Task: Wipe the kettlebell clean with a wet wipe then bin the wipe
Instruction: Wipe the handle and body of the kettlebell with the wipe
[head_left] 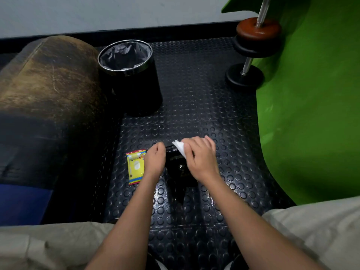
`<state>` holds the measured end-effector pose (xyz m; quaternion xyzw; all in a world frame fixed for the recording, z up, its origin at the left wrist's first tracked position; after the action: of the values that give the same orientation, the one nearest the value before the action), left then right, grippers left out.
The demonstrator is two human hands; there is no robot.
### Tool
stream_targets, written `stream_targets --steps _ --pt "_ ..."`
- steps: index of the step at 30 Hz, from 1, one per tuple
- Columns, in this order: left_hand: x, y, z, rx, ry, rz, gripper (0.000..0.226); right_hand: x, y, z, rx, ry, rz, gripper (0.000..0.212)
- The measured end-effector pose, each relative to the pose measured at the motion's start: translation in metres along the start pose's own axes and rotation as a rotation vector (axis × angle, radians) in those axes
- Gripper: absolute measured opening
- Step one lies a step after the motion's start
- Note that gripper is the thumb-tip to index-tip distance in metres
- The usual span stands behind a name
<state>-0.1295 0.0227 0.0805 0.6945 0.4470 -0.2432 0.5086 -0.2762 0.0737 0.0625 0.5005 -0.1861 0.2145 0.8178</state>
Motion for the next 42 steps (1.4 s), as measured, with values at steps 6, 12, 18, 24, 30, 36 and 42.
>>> stream_targets --steps 6,12,18,24,30,36,42 --pt "-0.003 -0.001 -0.003 0.009 0.009 -0.019 0.033 -0.017 0.006 -0.002 -0.025 -0.549 0.382 0.04" --pt "-0.004 -0.001 -0.004 -0.004 0.026 -0.022 0.029 -0.017 0.018 0.024 0.139 -0.971 0.61 0.037" --pt "-0.004 -0.001 -0.003 -0.01 0.017 -0.009 0.03 0.011 0.013 0.033 0.189 -0.398 -0.033 0.046" --pt "-0.001 -0.002 0.001 -0.012 0.013 -0.02 0.03 0.031 0.003 0.024 0.155 -0.081 -0.224 0.047" --pt "0.001 -0.001 0.002 0.009 0.017 -0.031 0.028 0.009 0.0 0.005 0.063 0.079 -0.102 0.031" --pt "-0.001 -0.002 -0.002 0.02 0.014 -0.028 0.031 -0.01 0.007 -0.005 -0.031 -0.348 0.16 0.04" --pt "-0.002 -0.001 -0.002 -0.013 0.014 -0.02 0.033 -0.009 0.022 0.009 0.023 -1.05 0.877 0.041"
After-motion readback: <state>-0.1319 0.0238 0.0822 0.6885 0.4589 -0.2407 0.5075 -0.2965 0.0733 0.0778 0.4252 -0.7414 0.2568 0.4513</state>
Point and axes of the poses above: each hand's wrist, its own z-axis towards the middle knuckle, its own y-axis out of the back of the hand, x = y × z, the point moved 1 cm from there along z, towards the middle knuckle, and after that the axes turned 9 degrees about y, right-handed, at the moved point
